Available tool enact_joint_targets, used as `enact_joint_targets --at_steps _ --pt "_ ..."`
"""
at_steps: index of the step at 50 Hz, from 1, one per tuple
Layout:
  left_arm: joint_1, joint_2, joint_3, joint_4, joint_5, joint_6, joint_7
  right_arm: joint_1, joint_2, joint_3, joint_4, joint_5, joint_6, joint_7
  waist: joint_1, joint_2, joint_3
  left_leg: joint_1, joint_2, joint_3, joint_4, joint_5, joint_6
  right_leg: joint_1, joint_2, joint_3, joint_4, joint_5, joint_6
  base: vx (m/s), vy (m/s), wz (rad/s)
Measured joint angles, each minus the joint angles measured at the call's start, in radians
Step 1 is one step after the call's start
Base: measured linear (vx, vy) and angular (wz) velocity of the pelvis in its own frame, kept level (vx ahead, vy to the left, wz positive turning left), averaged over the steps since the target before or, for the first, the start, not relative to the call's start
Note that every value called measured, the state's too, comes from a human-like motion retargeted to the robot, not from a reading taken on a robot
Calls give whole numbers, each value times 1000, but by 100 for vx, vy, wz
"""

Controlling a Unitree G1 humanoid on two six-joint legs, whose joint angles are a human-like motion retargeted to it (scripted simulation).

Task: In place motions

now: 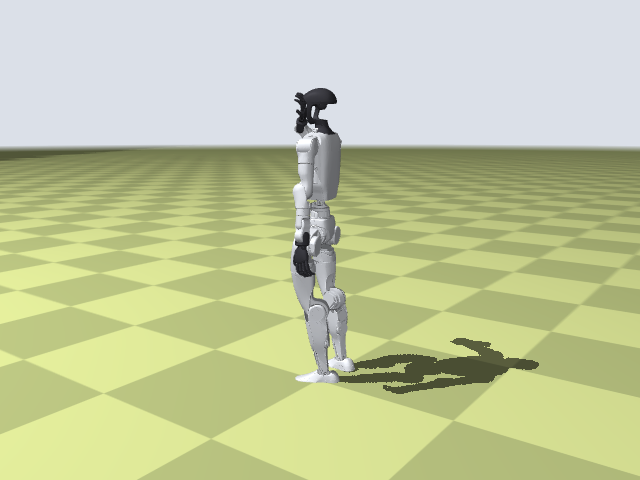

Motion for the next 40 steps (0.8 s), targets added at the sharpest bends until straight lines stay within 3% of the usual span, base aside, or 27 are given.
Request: enact_joint_targets --at_steps 3,8,23,30,35,40 --pt "-3 -3 3 -3 -3 -1 -1 -15 -57 28 -48 -72 -2 -22 -3 0 3 -1 0 -4 1 1 0 2 0 -3 0 -1 0 0 0 0" --pt "-6 -13 3 -7 -1 -2 -2 3 -32 -7 -57 -106 95 -45 -5 0 5 -5 1 -9 1 3 -1 3 0 -10 -1 -2 1 0 0 0" --pt "17 -24 -3 24 6 3 3 72 407 -250 213 297 335 -29 -7 -5 -8 -8 2 -6 0 2 -2 -1 2 -10 -4 0 0 0 0 0" --pt "16 -17 -13 30 16 5 3 29 465 -226 224 522 308 56 -7 -3 -18 -11 2 -1 -2 2 -3 -10 0 -6 -4 3 0 0 0 0" --pt "9 -12 -15 22 12 4 0 27 373 -157 178 363 279 30 -6 -3 -19 -9 2 0 -2 2 -2 -10 1 -1 -3 4 0 0 0 0" --pt "2 -9 -15 12 10 1 0 18 247 -56 114 145 155 14 -8 -3 -23 -9 2 -1 -3 2 -2 -10 1 0 -2 4 0 0 0 0"
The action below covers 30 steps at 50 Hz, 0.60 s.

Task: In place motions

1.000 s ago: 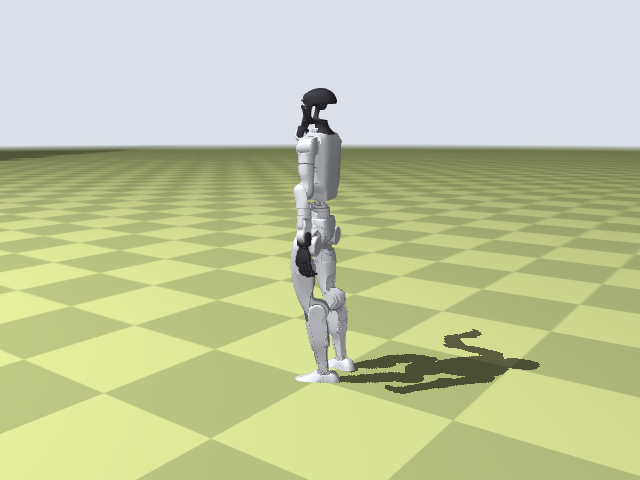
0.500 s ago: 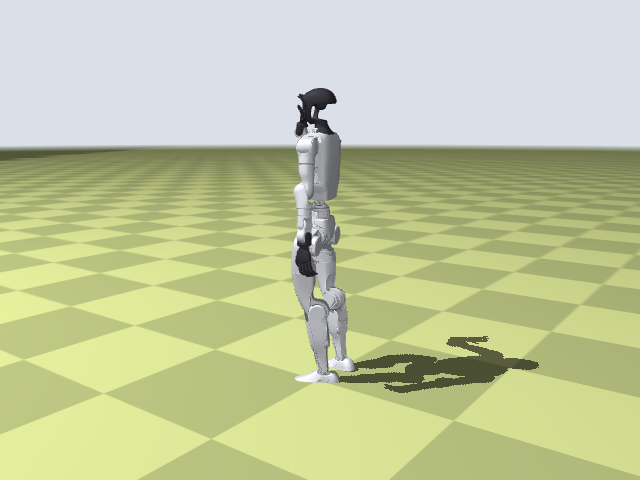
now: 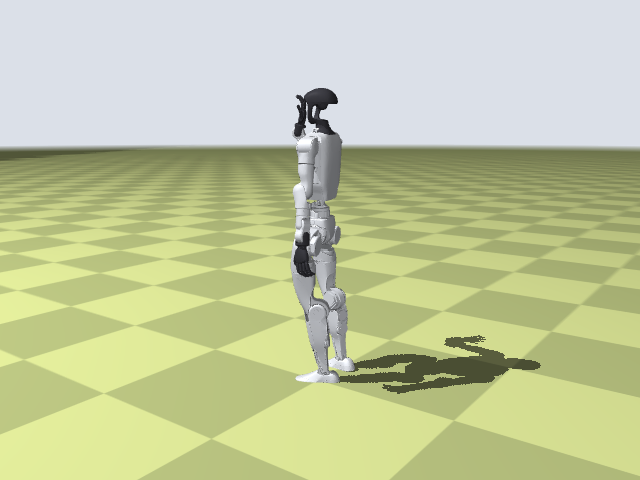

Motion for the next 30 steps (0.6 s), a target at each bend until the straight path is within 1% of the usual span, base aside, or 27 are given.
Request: enact_joint_targets --at_steps 5,7,9,12,15,21,23,26,30 --pt "-9 -2 2 -6 -3 -1 -3 -6 -129 65 -70 -227 -126 -14 0 -2 1 -1 -2 -4 2 0 0 2 -2 -3 0 0 -1 0 0 0" --pt "-12 -5 3 -8 -4 -2 -3 -6 -159 79 -88 -281 -151 -23 0 -2 1 -1 -2 -6 3 0 0 3 -2 -4 1 -1 -1 0 0 0" --pt "-13 -9 4 -10 -5 -2 -4 -3 -168 80 -94 -297 -156 -28 1 -2 2 -2 -3 -8 5 0 1 3 -3 -6 1 -1 -1 0 0 0" --pt "-12 -16 5 -11 -6 -4 -3 8 -140 52 -83 -273 -128 -26 0 -1 3 -5 -3 -11 6 1 1 3 -3 -8 1 0 -1 0 0 0" --pt "-8 -20 3 -6 -5 -4 -3 19 -84 4 -54 -206 -78 -31 0 0 1 -8 -3 -11 7 2 0 1 -3 -11 1 0 -1 0 0 0" --pt "1 -22 -3 11 1 -1 3 30 65 -102 21 -22 113 -83 -1 0 0 -12 -4 -13 7 4 0 -2 -5 -13 0 2 -2 0 0 0" --pt "4 -23 -3 15 2 0 4 33 115 -136 43 71 153 -85 -1 1 1 -12 -4 -13 8 4 0 -3 -5 -13 0 3 -3 0 0 0" --pt "8 -22 -2 18 1 1 4 41 179 -176 68 206 168 -76 -3 4 4 -14 -4 -13 9 5 0 -3 -5 -12 0 3 -3 0 0 0" --pt "9 -21 -2 19 4 1 5 100 214 -211 90 306 128 -35 -5 10 12 -15 -4 -12 11 6 0 -5 -5 -10 1 5 -4 0 0 0"
